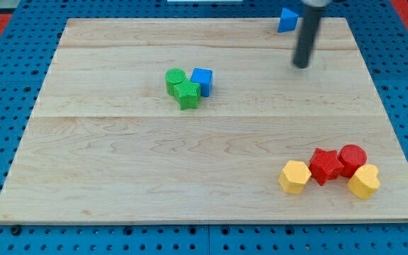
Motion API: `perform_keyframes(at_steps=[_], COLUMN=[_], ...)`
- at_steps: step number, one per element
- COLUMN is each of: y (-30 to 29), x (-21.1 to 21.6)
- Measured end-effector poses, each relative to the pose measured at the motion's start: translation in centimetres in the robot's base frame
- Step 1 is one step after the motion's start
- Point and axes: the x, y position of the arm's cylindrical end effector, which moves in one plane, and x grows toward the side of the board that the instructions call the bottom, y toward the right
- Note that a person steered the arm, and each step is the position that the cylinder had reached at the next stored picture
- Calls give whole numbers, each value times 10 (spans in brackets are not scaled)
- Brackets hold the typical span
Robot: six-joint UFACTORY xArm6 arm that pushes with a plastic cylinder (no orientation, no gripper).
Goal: Slide the blue blocks closer to the green blocks
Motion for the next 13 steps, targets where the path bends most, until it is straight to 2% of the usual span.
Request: perform_keyframes(at_steps=[1, 2, 3, 4, 5, 6, 7, 8, 12, 13], y=[79, 124, 60, 11, -86, -91, -133, -170, -170, -214], x=[-30, -76, -117, -120, -114, -118, -109, -66, -87, -84])
